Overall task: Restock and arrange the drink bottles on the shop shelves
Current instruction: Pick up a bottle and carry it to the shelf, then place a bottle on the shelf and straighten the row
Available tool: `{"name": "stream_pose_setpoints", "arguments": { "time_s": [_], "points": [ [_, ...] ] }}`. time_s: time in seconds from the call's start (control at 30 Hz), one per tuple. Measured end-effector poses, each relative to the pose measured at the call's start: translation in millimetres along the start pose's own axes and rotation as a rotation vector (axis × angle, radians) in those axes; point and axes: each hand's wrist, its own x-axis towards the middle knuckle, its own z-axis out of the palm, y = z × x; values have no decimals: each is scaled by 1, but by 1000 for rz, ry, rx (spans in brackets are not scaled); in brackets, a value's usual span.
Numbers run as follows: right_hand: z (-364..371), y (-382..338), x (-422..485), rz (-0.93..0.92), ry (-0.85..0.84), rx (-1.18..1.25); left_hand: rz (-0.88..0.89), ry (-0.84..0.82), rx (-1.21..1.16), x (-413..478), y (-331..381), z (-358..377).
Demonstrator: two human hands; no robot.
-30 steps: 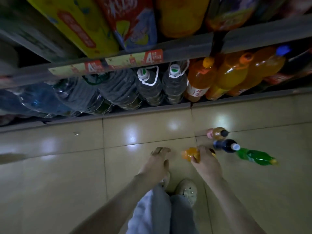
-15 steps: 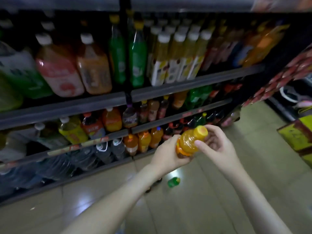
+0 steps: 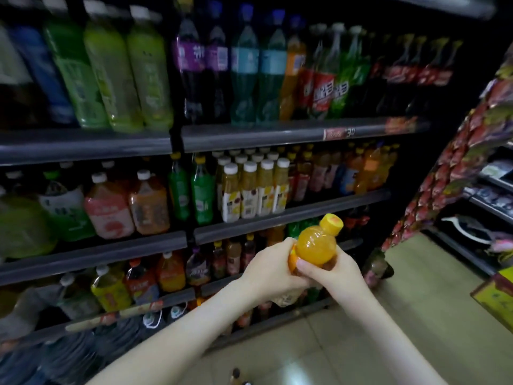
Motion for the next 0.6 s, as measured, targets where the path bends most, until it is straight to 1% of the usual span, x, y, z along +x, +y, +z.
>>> {"name": "stream_pose_setpoints", "arguments": {
  "time_s": [0.23,0.33,0.4,0.5,0.6],
  "points": [
    [-44,-24,77,-73,13,149,92,27,-29,89,20,-16],
    [-71,-41,110,-129,34,179,136,12,-60,131,34,-24],
    [-90,-48,130,-180,61,216,166,30,-31,157,41,-30],
    [-117,-55,163,-284,119,216,187,140,80,191,45,-36],
    [-137,-66,198,-379,165,228,146,329,147,222,41,-44]
  ]
}}
